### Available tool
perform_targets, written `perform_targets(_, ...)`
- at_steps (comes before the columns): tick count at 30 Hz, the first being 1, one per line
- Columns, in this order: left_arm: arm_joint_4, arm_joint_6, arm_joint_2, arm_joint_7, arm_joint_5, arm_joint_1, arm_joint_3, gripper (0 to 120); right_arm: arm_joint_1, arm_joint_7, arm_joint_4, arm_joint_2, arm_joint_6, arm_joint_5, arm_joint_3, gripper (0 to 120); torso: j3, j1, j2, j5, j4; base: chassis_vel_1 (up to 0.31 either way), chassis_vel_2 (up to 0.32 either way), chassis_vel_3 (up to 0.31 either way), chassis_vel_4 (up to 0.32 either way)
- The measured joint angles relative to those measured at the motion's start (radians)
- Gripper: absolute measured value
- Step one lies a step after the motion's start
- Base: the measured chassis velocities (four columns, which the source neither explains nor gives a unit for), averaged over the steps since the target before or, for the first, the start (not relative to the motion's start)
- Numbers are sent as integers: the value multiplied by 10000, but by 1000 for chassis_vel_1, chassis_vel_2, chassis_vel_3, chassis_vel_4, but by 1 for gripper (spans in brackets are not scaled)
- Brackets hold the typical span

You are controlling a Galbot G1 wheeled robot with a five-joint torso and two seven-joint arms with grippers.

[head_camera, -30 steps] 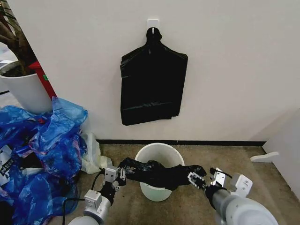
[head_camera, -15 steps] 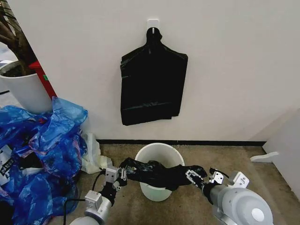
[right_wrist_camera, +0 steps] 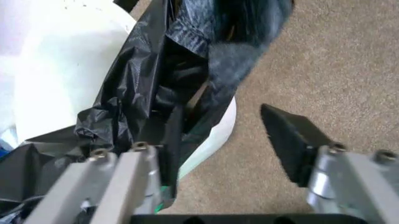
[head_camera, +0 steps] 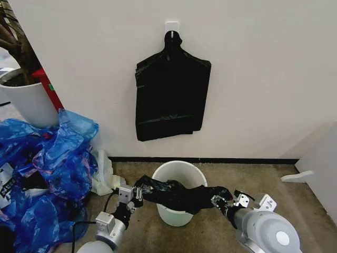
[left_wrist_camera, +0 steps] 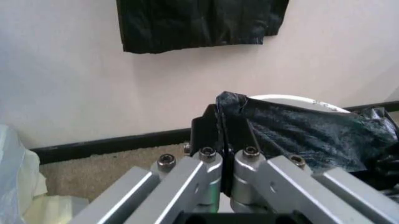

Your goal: Place the garbage bag over the trash bin.

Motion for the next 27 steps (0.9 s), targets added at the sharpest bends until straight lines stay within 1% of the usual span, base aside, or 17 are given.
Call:
perform_targets(1, 0, -2, -2, 1, -3, -4, 1, 0, -43, -41, 0, 49, 12, -22, -15, 38, 0, 0, 0, 0, 0, 0, 0, 0, 0)
perform_targets(2, 1, -3, -2, 1, -3, -5, 0, 0, -57, -54, 1, 64, 21, -24, -22, 36, 0, 0, 0, 0, 0, 0, 0, 0, 0)
perform_targets(4, 10, -8, -19, 6, -5, -6, 10, 0, -110, -113, 88, 134, 144, -18, -70, 25, 0, 0, 0, 0, 0, 0, 0, 0, 0)
perform_targets(6, 19, -10, -30, 13, -5, 1, 18, 0, -112, -115, 114, 146, 178, -5, -78, 23, 0, 0, 0, 0, 0, 0, 0, 0, 0)
perform_targets(9, 80, -37, -99, 44, 17, 52, 54, 0, -101, -87, 210, 202, 335, 37, -143, 10, 0, 0, 0, 0, 0, 0, 0, 0, 0)
perform_targets(10, 86, -48, -117, 68, 31, 88, 69, 0, -111, -80, 262, 220, 382, 40, -177, 4, 0, 0, 0, 0, 1, 0, 0, 0, 0)
perform_targets(11, 86, -54, -120, 78, 37, 110, 74, 0, -126, -77, 304, 227, 410, 45, -194, 0, 0, 0, 0, 0, 1, 0, 0, 0, 0)
perform_targets(20, -76, -77, -124, 88, 31, 339, 29, 0, -242, 46, 691, 233, 590, 78, -271, 0, 0, 0, 0, 0, 0, 0, 0, 0, 0)
perform_targets(23, -392, -55, -52, 6, -92, 687, -64, 0, -406, 282, 1237, 115, 691, 215, -344, 0, -1, 0, 0, 0, 1, 0, 0, 0, 0)
perform_targets(26, -775, 68, 95, -151, -292, 1015, -132, 0, -652, 517, 1407, -64, 693, 483, -366, 0, -1, 0, 0, 0, 1, 0, 0, 0, 0)
perform_targets(27, -775, 68, 95, -151, -292, 1015, -132, 0, -652, 517, 1407, -64, 693, 483, -366, 0, -1, 0, 0, 0, 1, 0, 0, 0, 0)
